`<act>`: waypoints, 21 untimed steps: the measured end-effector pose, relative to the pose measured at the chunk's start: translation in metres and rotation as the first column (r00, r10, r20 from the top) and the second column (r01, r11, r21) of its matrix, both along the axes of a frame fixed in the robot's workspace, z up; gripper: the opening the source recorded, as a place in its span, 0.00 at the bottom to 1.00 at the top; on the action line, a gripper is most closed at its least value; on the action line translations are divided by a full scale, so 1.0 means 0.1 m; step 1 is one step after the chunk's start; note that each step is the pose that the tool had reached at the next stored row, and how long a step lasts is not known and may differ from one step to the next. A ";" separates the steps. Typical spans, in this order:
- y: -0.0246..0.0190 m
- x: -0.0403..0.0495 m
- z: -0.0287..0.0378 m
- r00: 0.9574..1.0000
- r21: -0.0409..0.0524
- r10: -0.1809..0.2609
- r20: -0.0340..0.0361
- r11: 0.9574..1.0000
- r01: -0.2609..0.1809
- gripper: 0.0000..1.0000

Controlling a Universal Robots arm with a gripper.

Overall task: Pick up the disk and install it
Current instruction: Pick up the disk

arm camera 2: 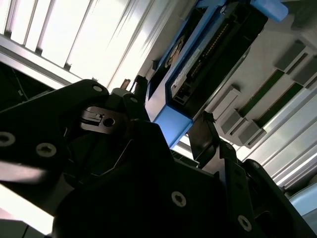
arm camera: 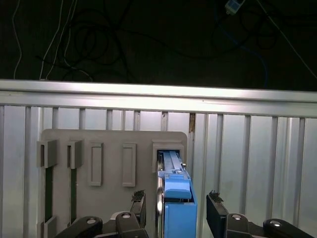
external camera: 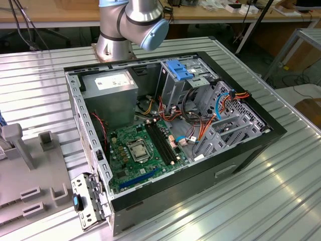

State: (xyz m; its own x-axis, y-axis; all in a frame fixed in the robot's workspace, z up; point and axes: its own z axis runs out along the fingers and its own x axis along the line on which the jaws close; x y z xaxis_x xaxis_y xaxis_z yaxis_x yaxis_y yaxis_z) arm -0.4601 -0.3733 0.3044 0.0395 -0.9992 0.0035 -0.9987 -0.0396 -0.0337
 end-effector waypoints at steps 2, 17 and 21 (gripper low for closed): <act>-0.001 0.001 0.000 1.000 0.001 0.000 -0.001 1.000 0.000 0.60; -0.005 0.004 0.031 1.000 0.002 -0.019 -0.008 1.000 0.019 0.60; -0.005 0.004 0.033 1.000 0.002 -0.019 -0.007 1.000 0.019 0.60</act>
